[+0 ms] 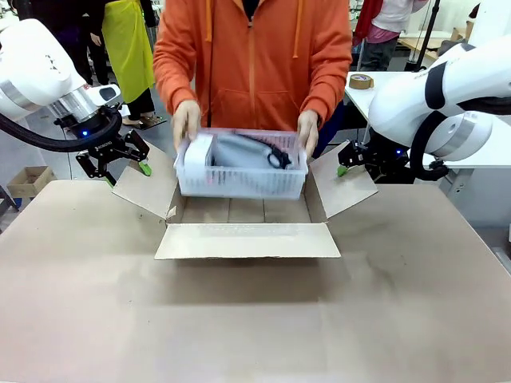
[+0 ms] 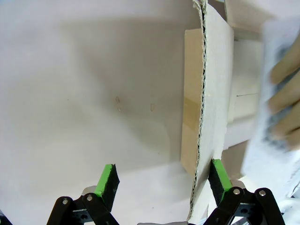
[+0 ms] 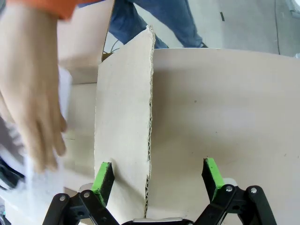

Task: Pack the gift set into the box.
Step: Lift both hands away from the flaps of the Package Box.

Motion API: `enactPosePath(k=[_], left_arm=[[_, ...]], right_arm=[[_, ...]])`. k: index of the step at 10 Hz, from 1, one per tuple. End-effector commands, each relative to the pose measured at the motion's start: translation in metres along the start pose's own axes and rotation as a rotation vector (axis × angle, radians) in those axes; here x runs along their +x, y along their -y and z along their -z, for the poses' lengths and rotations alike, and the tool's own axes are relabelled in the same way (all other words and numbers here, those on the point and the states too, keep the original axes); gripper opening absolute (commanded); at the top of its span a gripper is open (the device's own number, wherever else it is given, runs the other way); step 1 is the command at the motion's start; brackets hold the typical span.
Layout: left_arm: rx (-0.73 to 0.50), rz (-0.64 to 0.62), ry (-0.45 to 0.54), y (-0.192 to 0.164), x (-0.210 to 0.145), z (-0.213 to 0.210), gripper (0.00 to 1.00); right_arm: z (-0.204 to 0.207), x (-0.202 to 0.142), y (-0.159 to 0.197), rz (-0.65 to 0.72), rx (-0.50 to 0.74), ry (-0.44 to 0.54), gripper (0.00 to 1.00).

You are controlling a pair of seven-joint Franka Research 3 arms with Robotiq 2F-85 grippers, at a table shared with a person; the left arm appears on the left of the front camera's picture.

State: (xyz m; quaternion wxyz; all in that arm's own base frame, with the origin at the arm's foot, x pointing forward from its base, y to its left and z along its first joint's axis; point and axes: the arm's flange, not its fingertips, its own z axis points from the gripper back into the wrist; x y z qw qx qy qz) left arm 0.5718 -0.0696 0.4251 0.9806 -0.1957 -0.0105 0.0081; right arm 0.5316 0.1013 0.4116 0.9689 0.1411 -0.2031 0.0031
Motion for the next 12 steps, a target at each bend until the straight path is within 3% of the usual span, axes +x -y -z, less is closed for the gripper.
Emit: enactPosePath(k=[1, 11, 12], left_arm=[[0.015, -0.008, 0.002, 0.001, -0.001, -0.003, 1.00], [0.000, 0.000, 0.000, 0.000, 0.000, 0.000, 1.00], [-0.300, 0.069, -0.071, -0.024, -0.018, -0.046, 1.00]], right_arm=[[-0.005, 0.001, -0.002, 0.010, -0.009, -0.007, 1.00], [0.000, 0.000, 0.000, 0.000, 0.000, 0.000, 1.00], [-0.046, 0.008, 0.021, 0.086, 0.252, -0.038, 1.00]])
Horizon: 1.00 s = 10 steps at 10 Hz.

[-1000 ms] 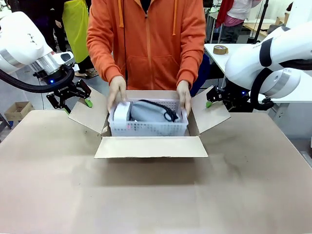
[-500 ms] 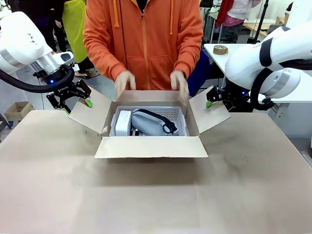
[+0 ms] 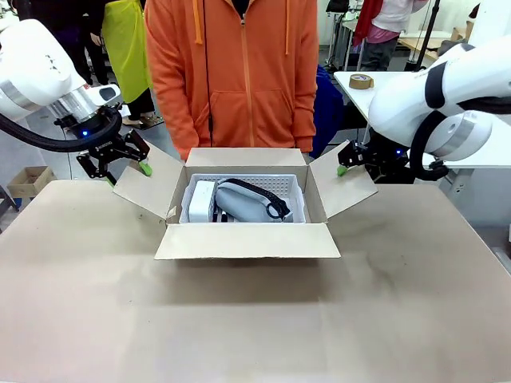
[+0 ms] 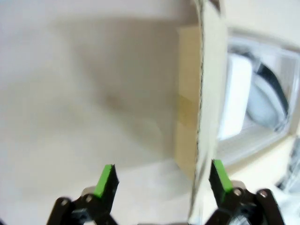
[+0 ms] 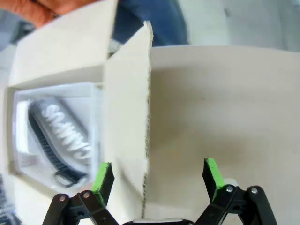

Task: Pack the gift set into the box.
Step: Lift both hands away from the flaps of the Package Box.

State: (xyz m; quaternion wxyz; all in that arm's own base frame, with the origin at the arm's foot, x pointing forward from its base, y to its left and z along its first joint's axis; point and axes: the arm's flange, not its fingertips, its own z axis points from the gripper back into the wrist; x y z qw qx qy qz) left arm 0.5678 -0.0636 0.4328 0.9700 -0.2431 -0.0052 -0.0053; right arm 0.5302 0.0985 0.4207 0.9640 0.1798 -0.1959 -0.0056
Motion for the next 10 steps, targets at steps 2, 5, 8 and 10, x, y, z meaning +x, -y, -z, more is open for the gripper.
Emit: enactPosePath(k=[2, 5, 8, 10], left_arm=[[-0.809, 0.291, -0.092, -0.089, -0.062, -0.103, 1.00], [-1.237, 0.251, 0.176, -0.187, -0.097, -0.101, 1.00], [-0.978, 0.214, 0.235, -0.201, -0.122, -0.118, 1.00], [-0.978, 0.214, 0.235, -0.201, -0.122, -0.118, 1.00]], right_arm=[[-0.118, 0.006, 0.090, 0.198, 0.685, 0.030, 1.00], [-0.140, -0.030, 0.191, 0.379, 1.010, 0.152, 1.00], [-0.173, -0.044, 0.204, 0.365, 0.936, 0.202, 1.00], [-0.173, -0.044, 0.204, 0.365, 0.936, 0.202, 1.00]])
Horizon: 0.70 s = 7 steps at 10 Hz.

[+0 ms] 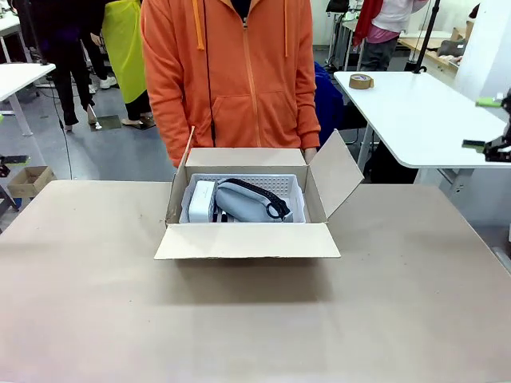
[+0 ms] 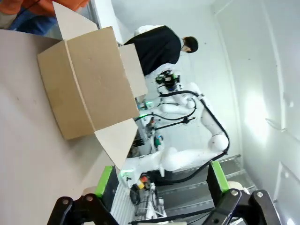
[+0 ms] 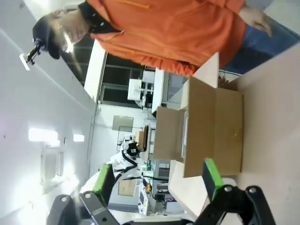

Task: Pack the gift set into the box.
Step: Lift both hands away from the flaps of the Package Box, then press and hold the closed box until the human finishes sealing it.

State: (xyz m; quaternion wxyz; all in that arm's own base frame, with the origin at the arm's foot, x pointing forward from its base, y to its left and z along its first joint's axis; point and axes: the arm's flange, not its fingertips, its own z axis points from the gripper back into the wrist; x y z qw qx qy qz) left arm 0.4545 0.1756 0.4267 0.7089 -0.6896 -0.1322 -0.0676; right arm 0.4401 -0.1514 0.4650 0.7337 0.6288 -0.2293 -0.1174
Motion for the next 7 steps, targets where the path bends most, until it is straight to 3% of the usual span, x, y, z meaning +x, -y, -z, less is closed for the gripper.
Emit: enactPosePath(k=[1, 7], left_arm=[[0.060, 0.025, -0.019, 0.0153, -0.0036, 0.0050, 1.00], [0.060, 0.025, -0.019, 0.0153, -0.0036, 0.0050, 1.00]], right_arm=[[-0.0007, -0.0016, -0.0172, -0.033, -0.010, -0.011, 1.00], [-0.0007, -0.0016, -0.0172, -0.033, -0.010, -0.011, 1.00]])
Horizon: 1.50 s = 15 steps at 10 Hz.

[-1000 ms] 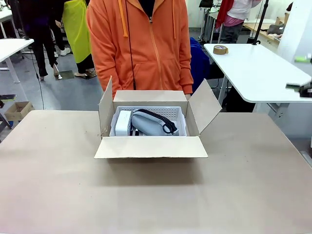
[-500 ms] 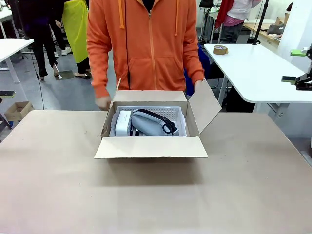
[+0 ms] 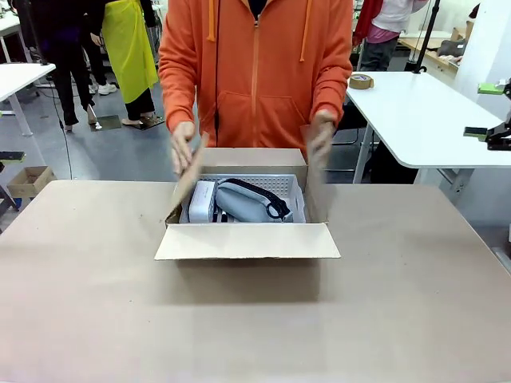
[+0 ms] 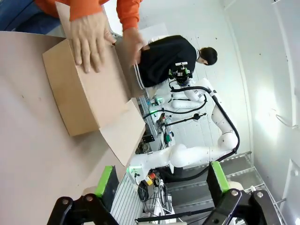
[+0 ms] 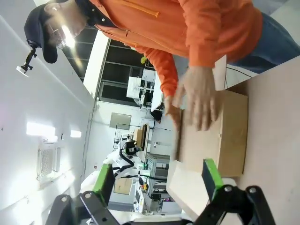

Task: Pack the gift set into the box.
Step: Press and hold the closed box until the human finishes sealing it.

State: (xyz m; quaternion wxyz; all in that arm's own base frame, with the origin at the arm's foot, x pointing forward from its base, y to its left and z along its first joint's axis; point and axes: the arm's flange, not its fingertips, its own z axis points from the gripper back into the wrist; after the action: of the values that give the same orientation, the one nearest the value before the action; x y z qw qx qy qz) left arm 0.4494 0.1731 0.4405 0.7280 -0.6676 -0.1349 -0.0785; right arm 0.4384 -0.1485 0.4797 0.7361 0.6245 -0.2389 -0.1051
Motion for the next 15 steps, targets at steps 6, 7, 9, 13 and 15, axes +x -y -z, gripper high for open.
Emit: enactPosePath(k=[6, 7, 9, 13, 15], left_arm=[[0.005, 0.002, 0.000, 0.0008, -0.0023, 0.0032, 1.00], [0.005, 0.002, 0.000, 0.0008, -0.0023, 0.0032, 1.00], [0.005, 0.002, 0.000, 0.0008, -0.0023, 0.0032, 1.00], [0.005, 0.002, 0.000, 0.0008, -0.0023, 0.0032, 1.00], [0.005, 0.002, 0.000, 0.0008, -0.0023, 0.0032, 1.00]], right_arm=[[-0.0009, -0.0015, -0.0022, 0.000, -0.008, -0.010, 1.00], [-0.0009, -0.0015, -0.0022, 0.000, -0.008, -0.010, 1.00], [-0.0009, -0.0015, -0.0022, 0.000, -0.008, -0.010, 1.00], [-0.0009, -0.0015, -0.0022, 0.000, -0.008, -0.010, 1.00], [-0.0009, -0.0015, -0.0022, 0.000, -0.008, -0.010, 1.00]])
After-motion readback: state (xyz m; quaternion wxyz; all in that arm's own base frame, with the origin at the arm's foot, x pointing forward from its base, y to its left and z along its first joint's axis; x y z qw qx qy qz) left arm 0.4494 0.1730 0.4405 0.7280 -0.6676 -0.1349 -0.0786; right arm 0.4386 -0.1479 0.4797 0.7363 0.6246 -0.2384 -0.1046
